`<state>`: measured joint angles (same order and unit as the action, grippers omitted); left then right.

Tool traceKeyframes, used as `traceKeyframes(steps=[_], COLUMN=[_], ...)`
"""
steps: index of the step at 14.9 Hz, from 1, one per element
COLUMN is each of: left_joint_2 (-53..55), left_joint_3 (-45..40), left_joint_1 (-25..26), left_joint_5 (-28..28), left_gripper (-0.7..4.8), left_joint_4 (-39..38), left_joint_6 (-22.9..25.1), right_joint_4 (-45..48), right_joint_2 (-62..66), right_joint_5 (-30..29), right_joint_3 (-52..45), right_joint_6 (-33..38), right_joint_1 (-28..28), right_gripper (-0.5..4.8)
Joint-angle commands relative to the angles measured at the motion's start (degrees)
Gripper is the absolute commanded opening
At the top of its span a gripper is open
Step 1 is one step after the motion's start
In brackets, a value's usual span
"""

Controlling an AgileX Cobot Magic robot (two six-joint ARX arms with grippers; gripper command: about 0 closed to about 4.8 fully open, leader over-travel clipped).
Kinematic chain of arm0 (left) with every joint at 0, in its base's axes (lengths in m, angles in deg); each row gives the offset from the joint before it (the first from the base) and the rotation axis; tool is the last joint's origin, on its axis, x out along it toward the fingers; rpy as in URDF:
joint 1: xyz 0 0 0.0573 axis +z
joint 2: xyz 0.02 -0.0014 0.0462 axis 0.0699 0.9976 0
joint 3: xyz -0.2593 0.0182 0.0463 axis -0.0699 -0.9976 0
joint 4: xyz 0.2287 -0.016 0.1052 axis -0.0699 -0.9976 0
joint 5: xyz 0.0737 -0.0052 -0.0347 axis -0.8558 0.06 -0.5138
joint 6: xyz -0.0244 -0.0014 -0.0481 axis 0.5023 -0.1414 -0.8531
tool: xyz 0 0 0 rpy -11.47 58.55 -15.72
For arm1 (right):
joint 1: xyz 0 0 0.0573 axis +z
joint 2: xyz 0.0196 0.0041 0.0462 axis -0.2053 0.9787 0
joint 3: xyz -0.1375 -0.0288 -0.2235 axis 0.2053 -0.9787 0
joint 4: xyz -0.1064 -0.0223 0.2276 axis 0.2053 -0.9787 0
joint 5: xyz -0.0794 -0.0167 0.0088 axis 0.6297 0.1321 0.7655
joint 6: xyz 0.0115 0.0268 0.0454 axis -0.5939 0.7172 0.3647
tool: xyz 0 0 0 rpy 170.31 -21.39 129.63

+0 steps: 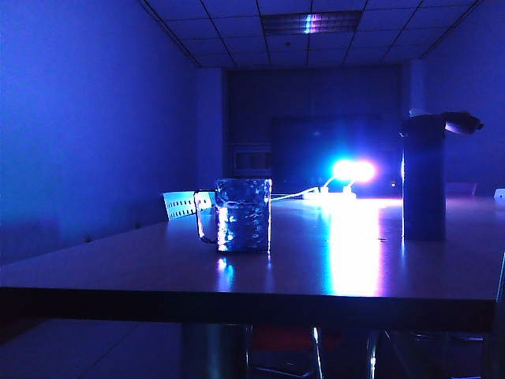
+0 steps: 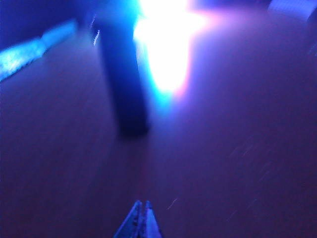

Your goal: Pick up the black thermos cup, pour some water from it into the cup, and then put the thermos cup back on the table.

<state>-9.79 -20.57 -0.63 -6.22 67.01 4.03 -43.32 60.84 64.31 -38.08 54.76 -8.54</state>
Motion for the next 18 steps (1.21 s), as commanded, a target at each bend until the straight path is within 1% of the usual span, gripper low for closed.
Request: traceKeyframes(steps=[1,3,4,18], left_joint_2=[0.0,0.0,0.0,0.0], left_joint_3=[0.0,0.0,0.0,0.0], left_joint_1=[0.0,0.0,0.0,0.0], left_joint_5=[0.1,0.2,0.1,0.2], left_gripper=[-0.05,-0.05,-0.05,-0.05], left_joint_4=[0.2,0.2,0.2,0.2], left_joint_6=[0.0,0.0,0.0,0.0], right_joint_4=[3.3,6.7,4.9,5.4], right_joint_2=[-2.8,-2.8,-2.8,-2.8], right_joint_5=[0.2,0.1,-0.2,0.2], right_joint_3=[-1.6,-5.5,-5.4,-5.4], right_joint_6=[-8.2,-8.7,-8.7,-8.7], right_joint_1=[-1.5,-1.4,-1.4,-1.4], right_gripper=[-0.08,-0.08,-0.08,-0.08])
